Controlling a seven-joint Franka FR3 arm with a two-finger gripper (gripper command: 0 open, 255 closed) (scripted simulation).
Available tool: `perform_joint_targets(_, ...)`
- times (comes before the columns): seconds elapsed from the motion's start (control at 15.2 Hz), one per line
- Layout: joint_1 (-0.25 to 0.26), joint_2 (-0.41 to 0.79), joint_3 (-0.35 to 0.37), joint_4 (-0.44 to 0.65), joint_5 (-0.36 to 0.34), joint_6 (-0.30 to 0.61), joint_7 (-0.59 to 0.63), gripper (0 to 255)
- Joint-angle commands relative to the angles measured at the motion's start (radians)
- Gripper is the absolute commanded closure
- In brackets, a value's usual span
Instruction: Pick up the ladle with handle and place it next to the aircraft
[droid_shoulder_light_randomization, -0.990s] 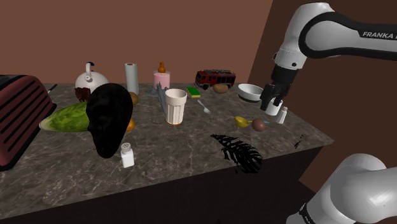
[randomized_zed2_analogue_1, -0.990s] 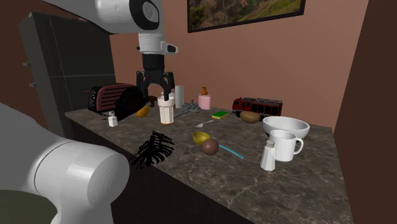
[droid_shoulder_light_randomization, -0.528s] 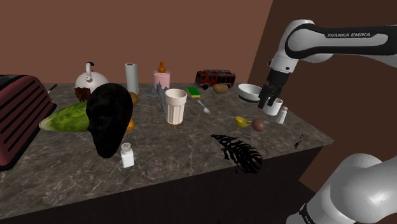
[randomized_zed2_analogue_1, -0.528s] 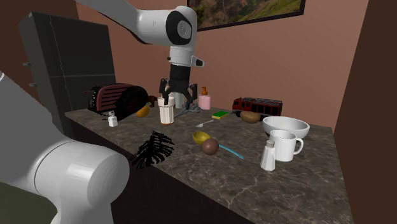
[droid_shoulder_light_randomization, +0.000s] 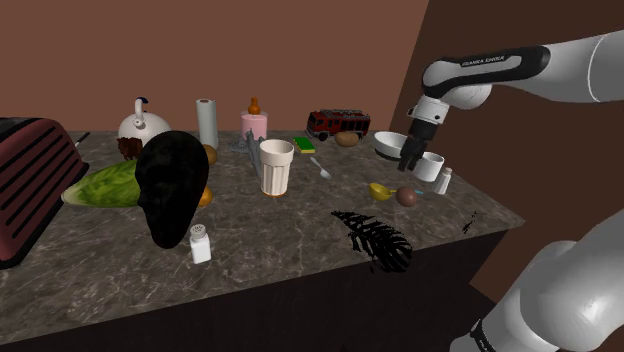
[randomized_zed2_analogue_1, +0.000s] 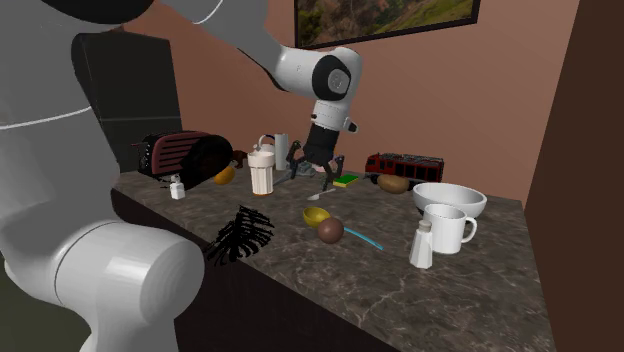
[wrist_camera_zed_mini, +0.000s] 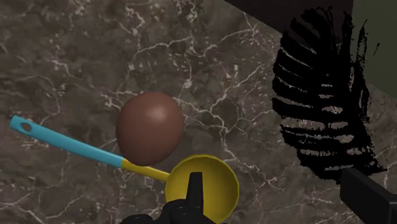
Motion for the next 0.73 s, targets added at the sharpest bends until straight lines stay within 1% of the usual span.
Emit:
perform_joint_targets(0.0,-0.002,0.111,-0.044,0.061,0.057,-0.001,-0.105,0)
perform_joint_targets(0.13,-0.013,0.219,-0.071,0.133,0.119,-0.023,-0.196,0)
perform_joint_targets(0.26,-0.035,0.331,-0.085,0.213,0.182,-0.054,-0.282,0)
perform_joint_targets(0.53,-0.107,0.555,-0.076,0.397,0.296,-0.138,-0.422,0)
perform_joint_targets(0.59,-0.113,0.565,-0.073,0.405,0.3,-0.141,-0.426,0)
perform_joint_targets(0.66,-0.11,0.563,-0.07,0.391,0.3,-0.128,-0.427,0)
